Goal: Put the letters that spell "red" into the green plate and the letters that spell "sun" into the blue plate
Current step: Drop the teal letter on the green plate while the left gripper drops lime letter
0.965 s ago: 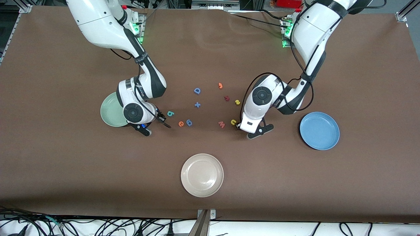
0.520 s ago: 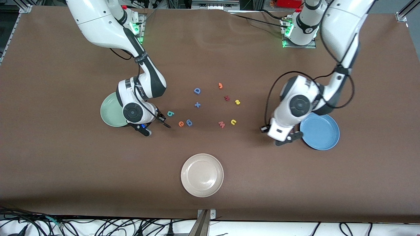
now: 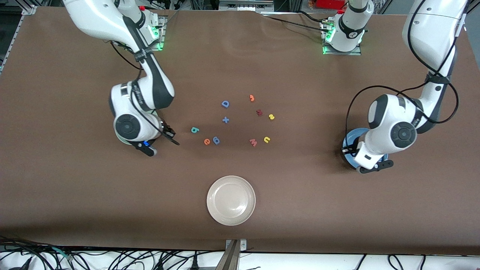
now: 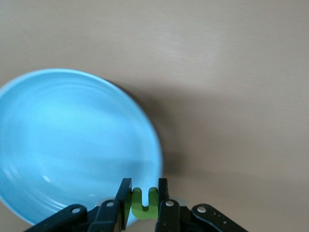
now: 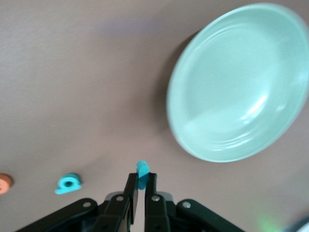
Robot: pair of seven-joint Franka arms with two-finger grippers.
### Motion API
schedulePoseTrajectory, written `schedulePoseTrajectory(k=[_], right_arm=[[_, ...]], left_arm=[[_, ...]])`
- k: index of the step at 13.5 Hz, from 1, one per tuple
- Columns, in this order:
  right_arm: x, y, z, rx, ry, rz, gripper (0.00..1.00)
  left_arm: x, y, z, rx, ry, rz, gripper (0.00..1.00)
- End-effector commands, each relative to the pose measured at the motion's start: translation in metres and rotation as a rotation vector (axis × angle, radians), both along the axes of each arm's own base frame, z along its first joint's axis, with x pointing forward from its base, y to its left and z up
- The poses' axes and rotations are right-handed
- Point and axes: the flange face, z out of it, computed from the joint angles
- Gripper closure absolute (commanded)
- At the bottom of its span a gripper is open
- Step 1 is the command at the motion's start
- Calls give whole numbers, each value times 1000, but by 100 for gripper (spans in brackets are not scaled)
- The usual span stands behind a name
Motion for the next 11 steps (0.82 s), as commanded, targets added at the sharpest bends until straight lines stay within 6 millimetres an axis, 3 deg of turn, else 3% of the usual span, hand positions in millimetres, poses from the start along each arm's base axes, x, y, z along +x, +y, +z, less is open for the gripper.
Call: schedulePoseTrajectory(k=[1,2,3,6,9,11], right_arm=[[0,-54,7,28,43,75,100],[0,-84,3,42,56,116,100],[-1,-107,-1,55,68,150,100],[-10,-166,-23,93,75,241,100],[-23,-177,-51,81,30,248,100],[-24,-176,-59,101,27,218,100]], left_arm=[[-3,23,0,-19,12,-66,77],[-3,34,-3,-10,16,-66,53],[-3,39,-2,-8,15,-71,1],[-2,27,7,-12,1,-51,0],[-2,-4,14,-11,-10,49,0],[-2,-48,14,3,-17,173,0]])
